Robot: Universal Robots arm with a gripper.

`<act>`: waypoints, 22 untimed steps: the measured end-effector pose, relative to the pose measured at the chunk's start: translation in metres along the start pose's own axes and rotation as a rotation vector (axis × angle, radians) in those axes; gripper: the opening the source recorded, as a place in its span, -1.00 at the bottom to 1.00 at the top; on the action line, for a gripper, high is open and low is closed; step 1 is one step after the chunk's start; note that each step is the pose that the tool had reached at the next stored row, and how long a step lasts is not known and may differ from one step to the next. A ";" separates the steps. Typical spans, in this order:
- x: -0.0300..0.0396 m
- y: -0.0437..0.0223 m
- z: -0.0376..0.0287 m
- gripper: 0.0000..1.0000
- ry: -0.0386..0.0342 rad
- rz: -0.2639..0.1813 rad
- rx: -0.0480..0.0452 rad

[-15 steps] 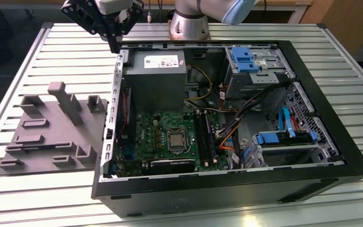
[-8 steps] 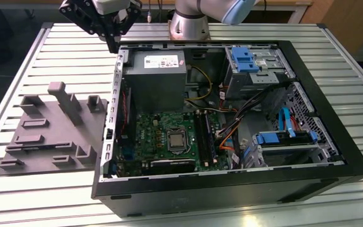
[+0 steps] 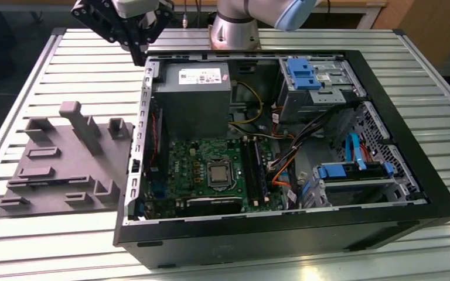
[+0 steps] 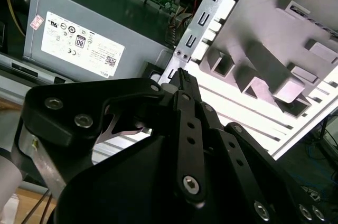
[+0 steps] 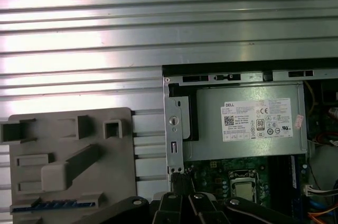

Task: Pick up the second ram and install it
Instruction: 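Reach for the second ram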

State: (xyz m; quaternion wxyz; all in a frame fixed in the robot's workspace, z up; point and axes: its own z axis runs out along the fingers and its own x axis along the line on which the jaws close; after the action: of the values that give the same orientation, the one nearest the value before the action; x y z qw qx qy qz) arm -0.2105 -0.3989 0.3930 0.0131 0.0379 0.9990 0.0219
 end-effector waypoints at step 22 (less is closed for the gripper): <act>0.0080 -0.0006 -0.0002 -0.79 0.0000 0.000 0.0000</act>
State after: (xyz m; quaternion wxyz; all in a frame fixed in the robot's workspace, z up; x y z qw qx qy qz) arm -0.2185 -0.3989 0.3929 0.0131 0.0379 0.9990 0.0219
